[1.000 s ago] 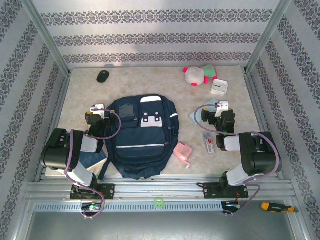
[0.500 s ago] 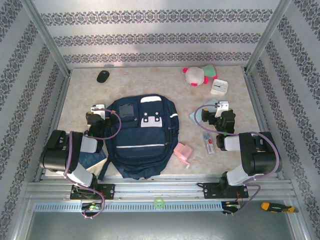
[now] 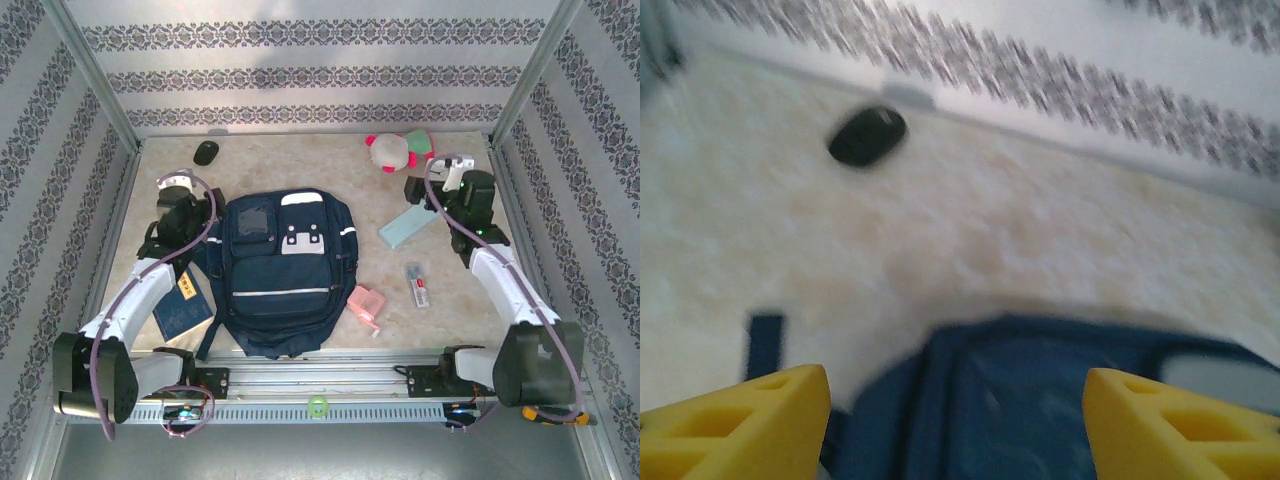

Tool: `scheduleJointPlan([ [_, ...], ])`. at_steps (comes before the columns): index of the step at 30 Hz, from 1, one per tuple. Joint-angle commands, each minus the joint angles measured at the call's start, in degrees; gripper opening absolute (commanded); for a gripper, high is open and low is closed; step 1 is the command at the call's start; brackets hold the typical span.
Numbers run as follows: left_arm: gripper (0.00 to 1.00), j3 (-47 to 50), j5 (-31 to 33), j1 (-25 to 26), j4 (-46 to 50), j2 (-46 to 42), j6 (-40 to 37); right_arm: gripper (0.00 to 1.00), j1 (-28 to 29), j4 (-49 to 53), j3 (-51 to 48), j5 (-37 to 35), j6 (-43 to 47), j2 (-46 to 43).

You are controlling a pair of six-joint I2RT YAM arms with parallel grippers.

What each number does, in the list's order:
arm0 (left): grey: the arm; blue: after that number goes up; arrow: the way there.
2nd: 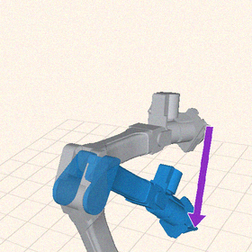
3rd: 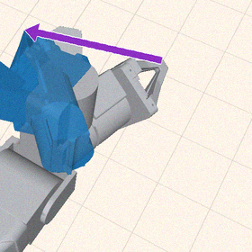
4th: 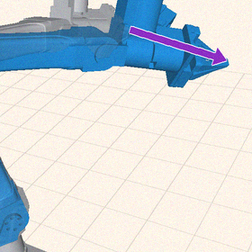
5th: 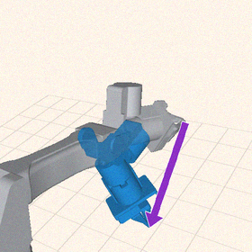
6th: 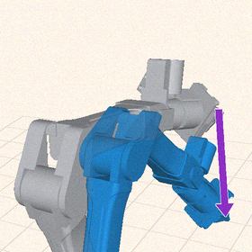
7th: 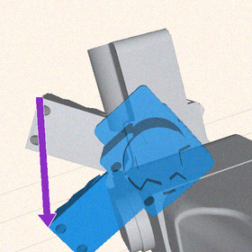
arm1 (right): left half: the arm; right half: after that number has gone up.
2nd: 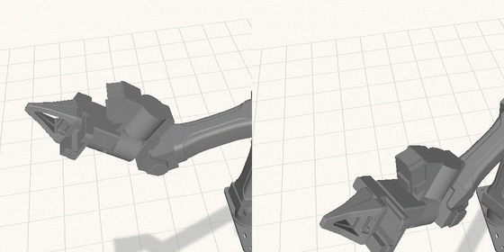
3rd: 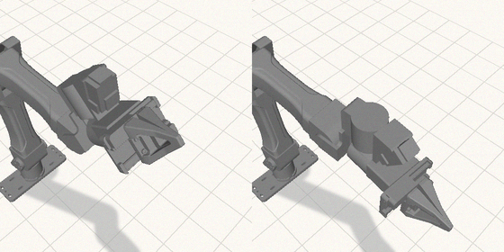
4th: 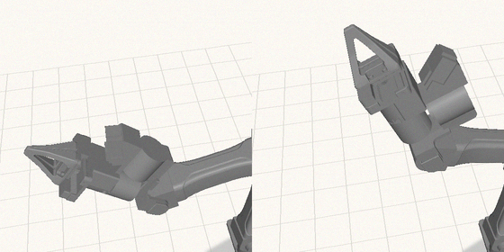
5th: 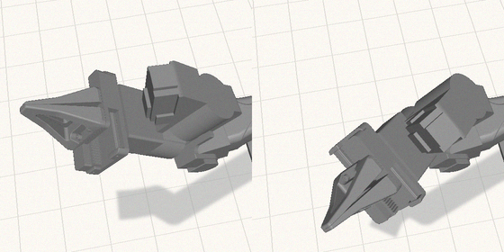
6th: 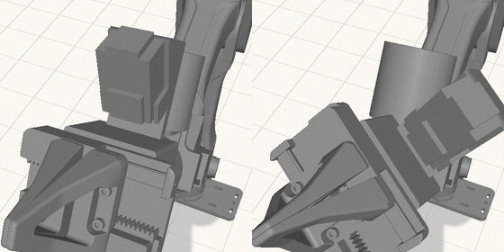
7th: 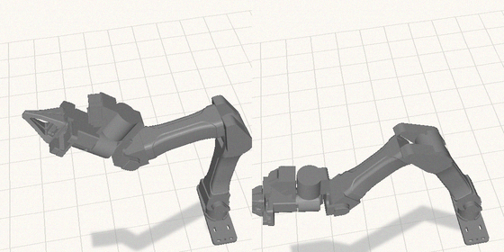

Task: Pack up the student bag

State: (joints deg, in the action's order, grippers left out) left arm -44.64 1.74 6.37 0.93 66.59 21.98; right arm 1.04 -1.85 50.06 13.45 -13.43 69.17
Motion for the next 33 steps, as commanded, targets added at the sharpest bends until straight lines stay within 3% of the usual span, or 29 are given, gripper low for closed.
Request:
scheduleJointPlan([
  [1,0.68,-0.46,-5.96,1.89,22.94,0.02,11.88,0.98,2.34,19.79,-1.45,13.83,-13.38,-2.53],
  [4,0.63,3.37,-11.23,2.11,27.28,-1.4,16.13,0.98,11.12,21.03,-5.26,9.89,-19.37,-6.49],
  [7,0.63,9.65,-11.63,2.15,26.84,-5.19,19.12,0.96,26.03,23.83,-6.93,-1.86,-25.39,-7.53],
  [9,0.61,13.77,-13.9,2.15,24.16,-6.92,21.38,0.82,34.01,25.56,-7.17,-10.64,-32.75,-6.69],
  [13,0.37,19.92,-18.13,2.1,15.05,-7.22,25.56,0.56,44.61,22.06,-8.48,-19.99,-41.6,-2.66],
  [16,0.29,21.61,-18.14,2.19,10.53,-5.73,26.38,0.51,46.64,19.25,-7.59,-20.46,-41.25,2.29],
  [22,0.25,20.67,-17.2,2.2,5.65,0.2,24.69,0.46,46.75,11.37,-6.34,-18.66,-40.24,13.27],
  [28,0.26,18.2,-17.13,2.24,-0.4,7.42,24.38,0.46,41.55,5.08,-2.01,-17.51,-35.69,22.19],
  [33,0.35,11.13,-15.89,2.22,1.13,12.48,20.37,0.45,35.75,1.93,5.56,-14.48,-29.2,28.97],
])
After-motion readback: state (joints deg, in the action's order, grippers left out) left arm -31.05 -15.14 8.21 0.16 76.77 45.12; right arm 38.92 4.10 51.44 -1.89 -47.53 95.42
